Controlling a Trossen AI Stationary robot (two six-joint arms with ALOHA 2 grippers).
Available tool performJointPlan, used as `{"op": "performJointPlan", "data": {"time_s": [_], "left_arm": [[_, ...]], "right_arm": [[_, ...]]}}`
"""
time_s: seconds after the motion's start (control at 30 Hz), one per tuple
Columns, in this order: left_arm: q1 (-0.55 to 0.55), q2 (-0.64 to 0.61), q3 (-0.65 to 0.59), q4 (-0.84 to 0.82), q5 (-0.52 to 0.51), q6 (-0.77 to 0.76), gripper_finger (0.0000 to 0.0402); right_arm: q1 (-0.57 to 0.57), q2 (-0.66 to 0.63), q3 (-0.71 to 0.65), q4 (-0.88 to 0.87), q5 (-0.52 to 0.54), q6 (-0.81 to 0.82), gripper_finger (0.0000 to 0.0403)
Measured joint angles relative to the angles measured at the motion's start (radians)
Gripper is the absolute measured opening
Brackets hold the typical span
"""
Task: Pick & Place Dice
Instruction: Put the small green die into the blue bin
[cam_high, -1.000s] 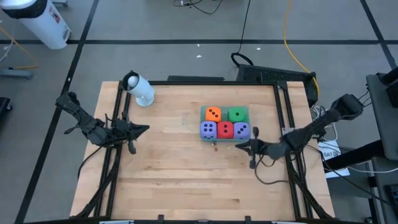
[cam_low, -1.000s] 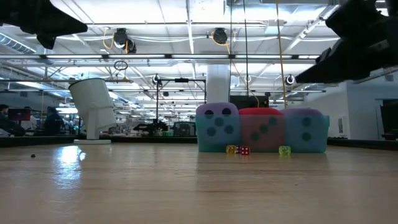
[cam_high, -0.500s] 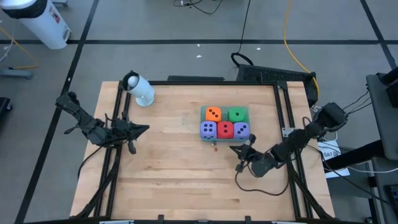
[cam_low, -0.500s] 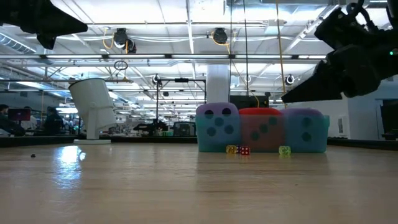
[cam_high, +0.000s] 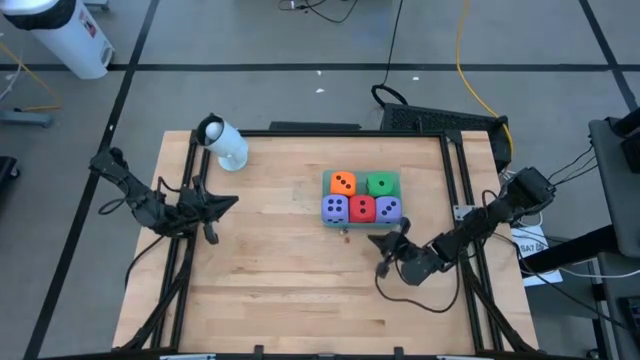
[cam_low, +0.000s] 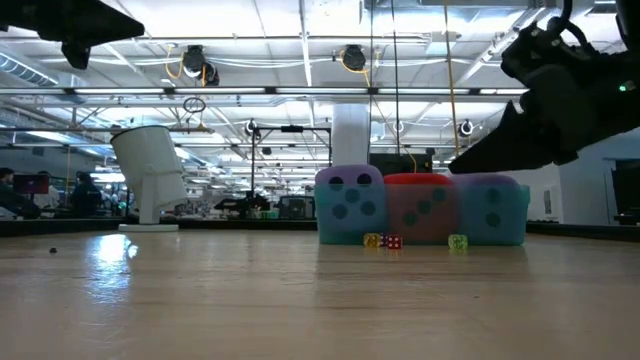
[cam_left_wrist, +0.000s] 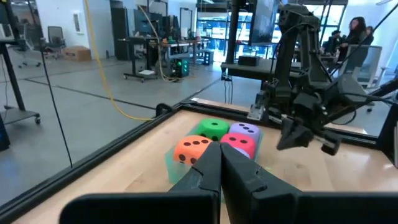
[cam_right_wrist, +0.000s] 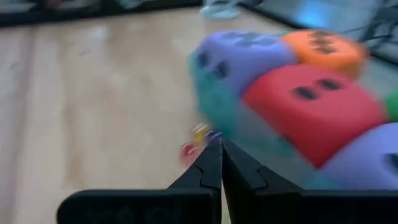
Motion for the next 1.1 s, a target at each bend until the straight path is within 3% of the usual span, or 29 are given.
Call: {"op": "performJointPlan", "data": {"time_s": [0.17,0.43,0.53,0.7,0.83,0.9,1.0,1.1], "left_arm": [[0.000,0.000,0.000,0.000,0.000,-0.003,0.0005],[0.000,0.002,0.000,-0.001,0.108,-0.111,0.0006],[-0.001,0.002,0.000,-0.006,0.139,-0.117,0.0005],[0.000,0.002,0.000,-0.052,0.160,-0.176,0.0006],[0.000,0.002,0.000,-0.059,0.160,-0.166,0.0006],[0.000,0.002,0.000,-0.059,0.156,-0.150,0.0006],[0.000,0.002,0.000,-0.053,0.136,-0.080,0.0006],[0.000,0.002,0.000,-0.058,0.133,-0.020,0.0005]], "right_arm": [[0.001,0.000,0.000,0.003,0.122,0.072,0.0000],[0.035,0.008,0.000,-0.049,0.179,0.097,0.0000],[0.033,0.008,0.000,-0.076,0.141,0.100,0.0000],[-0.020,0.008,0.000,-0.122,-0.014,0.087,0.0000],[-0.022,0.008,0.000,-0.222,0.012,0.172,0.0000],[-0.012,0.008,-0.001,-0.244,-0.033,0.070,0.0000],[0.017,0.008,-0.001,-0.239,-0.142,-0.218,0.0000],[0.026,0.008,-0.001,-0.217,-0.134,-0.358,0.0000]]}}
